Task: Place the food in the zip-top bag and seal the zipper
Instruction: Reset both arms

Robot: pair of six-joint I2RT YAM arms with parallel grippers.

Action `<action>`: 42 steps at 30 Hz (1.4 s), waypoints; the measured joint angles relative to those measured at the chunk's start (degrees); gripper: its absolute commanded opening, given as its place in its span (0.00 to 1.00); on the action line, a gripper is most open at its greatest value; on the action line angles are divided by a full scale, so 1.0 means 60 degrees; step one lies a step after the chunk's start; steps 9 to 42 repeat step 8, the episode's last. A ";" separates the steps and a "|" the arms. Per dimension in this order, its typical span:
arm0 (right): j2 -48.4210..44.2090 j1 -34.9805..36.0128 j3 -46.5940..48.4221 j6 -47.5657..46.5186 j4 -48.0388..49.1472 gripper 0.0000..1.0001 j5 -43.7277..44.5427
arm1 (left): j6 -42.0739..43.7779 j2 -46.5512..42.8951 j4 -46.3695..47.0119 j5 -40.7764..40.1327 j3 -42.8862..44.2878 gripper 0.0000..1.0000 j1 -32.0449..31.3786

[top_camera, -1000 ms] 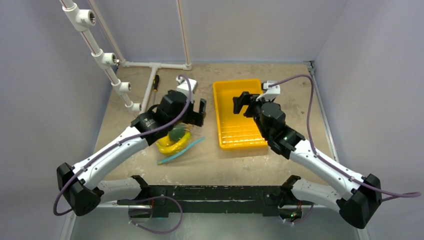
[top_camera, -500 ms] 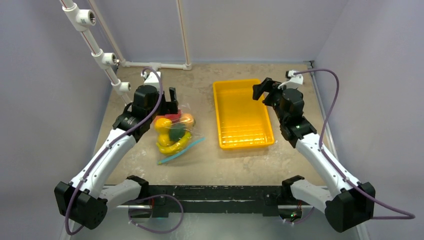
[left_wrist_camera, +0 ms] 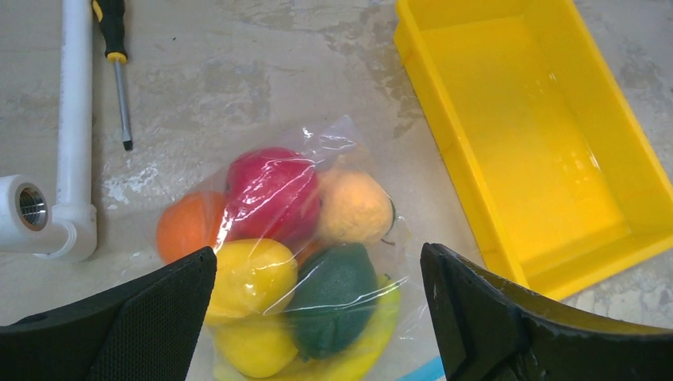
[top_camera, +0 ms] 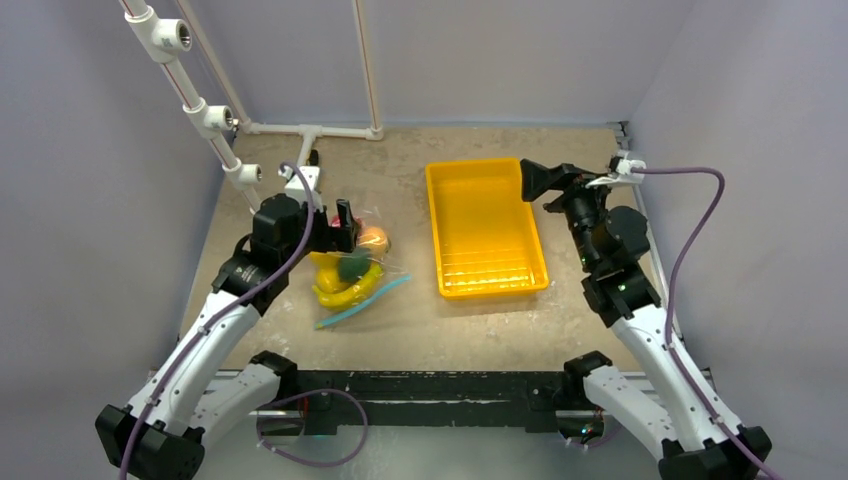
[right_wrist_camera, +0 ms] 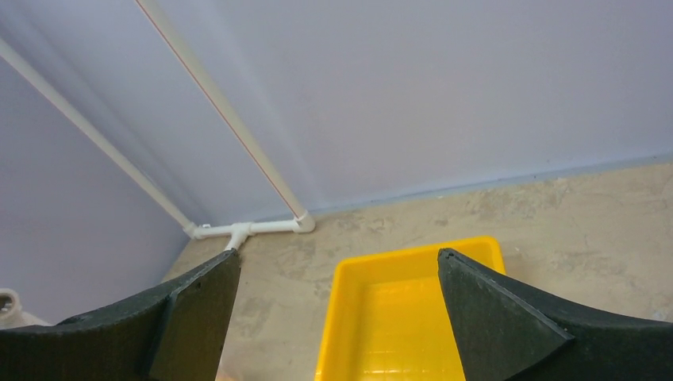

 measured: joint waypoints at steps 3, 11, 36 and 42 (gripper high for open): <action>0.0164 0.0000 -0.0062 -0.0051 0.0055 0.96 -0.0197 | 0.0113 -0.0193 0.0004 0.0240 0.0000 0.99 0.0000; 0.0280 0.0000 -0.0200 -0.0095 0.0044 0.97 -0.0572 | 0.0273 -0.0437 0.0004 0.0495 -0.0011 0.99 0.0000; 0.0280 0.0000 -0.0200 -0.0095 0.0044 0.97 -0.0572 | 0.0273 -0.0437 0.0004 0.0495 -0.0011 0.99 0.0000; 0.0280 0.0000 -0.0200 -0.0095 0.0044 0.97 -0.0572 | 0.0273 -0.0437 0.0004 0.0495 -0.0011 0.99 0.0000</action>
